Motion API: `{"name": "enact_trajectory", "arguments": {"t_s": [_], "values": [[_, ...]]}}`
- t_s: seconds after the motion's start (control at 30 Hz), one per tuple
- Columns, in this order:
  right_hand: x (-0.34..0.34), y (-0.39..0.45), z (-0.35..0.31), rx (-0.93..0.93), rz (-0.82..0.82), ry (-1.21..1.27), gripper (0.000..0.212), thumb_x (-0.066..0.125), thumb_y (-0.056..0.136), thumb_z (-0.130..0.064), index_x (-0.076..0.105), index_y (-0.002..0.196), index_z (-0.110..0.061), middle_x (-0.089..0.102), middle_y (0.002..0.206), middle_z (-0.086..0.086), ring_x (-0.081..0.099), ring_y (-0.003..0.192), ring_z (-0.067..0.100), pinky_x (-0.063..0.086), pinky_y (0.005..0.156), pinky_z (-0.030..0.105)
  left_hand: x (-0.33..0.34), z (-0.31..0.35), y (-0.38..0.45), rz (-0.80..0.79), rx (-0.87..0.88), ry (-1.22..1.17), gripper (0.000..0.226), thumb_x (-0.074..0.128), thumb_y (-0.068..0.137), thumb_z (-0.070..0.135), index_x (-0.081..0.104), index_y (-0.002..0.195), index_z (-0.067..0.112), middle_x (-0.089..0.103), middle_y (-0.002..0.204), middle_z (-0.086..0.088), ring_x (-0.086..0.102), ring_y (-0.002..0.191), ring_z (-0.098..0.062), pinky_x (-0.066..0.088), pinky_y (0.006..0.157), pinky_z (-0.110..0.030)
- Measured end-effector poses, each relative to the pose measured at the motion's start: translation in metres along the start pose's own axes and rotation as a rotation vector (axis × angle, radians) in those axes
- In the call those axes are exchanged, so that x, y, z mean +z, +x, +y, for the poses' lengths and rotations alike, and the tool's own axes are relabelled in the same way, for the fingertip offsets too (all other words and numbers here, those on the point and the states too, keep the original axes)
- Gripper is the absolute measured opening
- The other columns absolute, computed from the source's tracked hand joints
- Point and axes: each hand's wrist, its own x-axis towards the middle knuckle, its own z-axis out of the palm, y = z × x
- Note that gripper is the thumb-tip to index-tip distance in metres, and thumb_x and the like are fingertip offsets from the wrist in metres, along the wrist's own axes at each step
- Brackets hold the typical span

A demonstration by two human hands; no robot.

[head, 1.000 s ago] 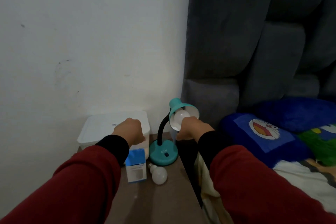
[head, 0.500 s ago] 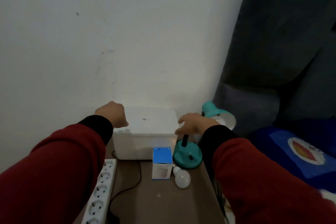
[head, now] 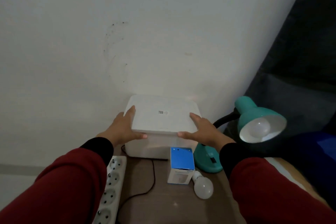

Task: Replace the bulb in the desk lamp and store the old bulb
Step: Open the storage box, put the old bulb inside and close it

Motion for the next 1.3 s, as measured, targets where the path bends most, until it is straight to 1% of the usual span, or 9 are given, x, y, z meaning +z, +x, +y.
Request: {"name": "enact_trajectory", "arguments": {"t_s": [0.1, 0.43, 0.63, 0.73, 0.8, 1.0, 1.07, 1.13, 1.3], "values": [[0.003, 0.005, 0.003, -0.016, 0.033, -0.016, 0.113, 0.078, 0.061, -0.057, 0.018, 0.15, -0.022, 0.025, 0.153, 0.011, 0.03, 0.14, 0.028, 0.027, 0.115, 0.038, -0.001, 0.0, 0.001, 0.042, 0.032, 0.012, 0.123, 0.08, 0.063, 0.05, 0.002, 0.151, 0.013, 0.026, 0.151, -0.013, 0.028, 0.138, -0.029, 0.027, 0.111, -0.036], [-0.004, 0.001, 0.0, -0.068, 0.123, 0.094, 0.105, 0.077, 0.065, -0.053, 0.026, 0.149, -0.016, 0.032, 0.151, 0.006, 0.033, 0.139, 0.024, 0.029, 0.111, 0.032, -0.012, 0.01, -0.01, 0.083, 0.019, -0.099, 0.114, 0.077, 0.066, 0.051, 0.011, 0.151, 0.013, 0.032, 0.148, -0.009, 0.033, 0.135, -0.027, 0.032, 0.107, -0.032], [-0.012, -0.006, -0.009, -0.062, 0.159, 0.151, 0.102, 0.077, 0.067, -0.051, 0.026, 0.149, -0.017, 0.027, 0.153, 0.006, 0.029, 0.141, 0.025, 0.029, 0.115, 0.035, -0.023, 0.019, -0.018, 0.099, 0.017, -0.177, 0.11, 0.072, 0.07, 0.054, 0.01, 0.151, 0.012, 0.029, 0.151, -0.007, 0.033, 0.136, -0.025, 0.034, 0.104, -0.03], [-0.019, -0.012, -0.016, -0.078, 0.172, 0.157, 0.105, 0.074, 0.066, -0.058, 0.024, 0.149, -0.019, 0.027, 0.152, 0.007, 0.039, 0.134, 0.028, 0.037, 0.111, 0.041, -0.031, 0.024, -0.023, 0.121, 0.029, -0.175, 0.11, 0.071, 0.07, 0.055, 0.009, 0.151, 0.014, 0.032, 0.147, -0.007, 0.036, 0.132, -0.025, 0.035, 0.101, -0.03], [-0.024, -0.021, -0.021, -0.093, 0.183, 0.167, 0.098, 0.068, 0.073, -0.057, 0.023, 0.15, -0.018, 0.026, 0.153, 0.007, 0.035, 0.137, 0.027, 0.032, 0.113, 0.035, -0.037, 0.027, -0.031, 0.141, 0.038, -0.184, 0.109, 0.071, 0.071, 0.054, 0.008, 0.151, 0.014, 0.032, 0.147, -0.007, 0.036, 0.132, -0.026, 0.035, 0.099, -0.029], [-0.026, -0.071, -0.03, -0.119, 0.247, 0.246, 0.083, 0.059, 0.087, -0.046, 0.018, 0.151, -0.01, 0.023, 0.156, 0.006, 0.026, 0.142, 0.022, 0.024, 0.107, 0.024, -0.042, 0.034, -0.082, 0.196, 0.07, -0.228, 0.11, 0.073, 0.071, 0.049, 0.006, 0.151, 0.012, 0.025, 0.152, -0.007, 0.03, 0.137, -0.026, 0.032, 0.108, -0.034], [-0.014, -0.097, -0.023, -0.105, 0.243, 0.263, 0.082, 0.059, 0.088, -0.043, 0.019, 0.15, -0.01, 0.021, 0.157, 0.007, 0.023, 0.143, 0.022, 0.02, 0.111, 0.025, -0.031, 0.032, -0.109, 0.194, 0.073, -0.24, 0.112, 0.074, 0.072, 0.046, 0.004, 0.151, 0.011, 0.024, 0.152, -0.008, 0.03, 0.138, -0.027, 0.032, 0.109, -0.035], [0.001, -0.123, -0.013, -0.079, 0.234, 0.221, 0.082, 0.059, 0.088, -0.044, 0.018, 0.151, -0.01, 0.02, 0.158, 0.008, 0.022, 0.144, 0.024, 0.019, 0.114, 0.028, -0.014, 0.027, -0.137, 0.175, 0.069, -0.265, 0.113, 0.076, 0.072, 0.043, 0.001, 0.151, 0.009, 0.027, 0.151, -0.008, 0.033, 0.135, -0.026, 0.035, 0.105, -0.034], [0.047, -0.192, 0.021, -0.033, 0.189, 0.205, 0.082, 0.058, 0.088, -0.045, 0.018, 0.151, -0.012, 0.018, 0.158, 0.008, 0.022, 0.144, 0.025, 0.02, 0.115, 0.032, 0.036, 0.011, -0.212, 0.159, 0.044, -0.347, 0.103, 0.083, 0.065, 0.04, 0.019, 0.141, 0.012, 0.042, 0.135, -0.002, 0.042, 0.126, -0.022, 0.04, 0.092, -0.028]]}}
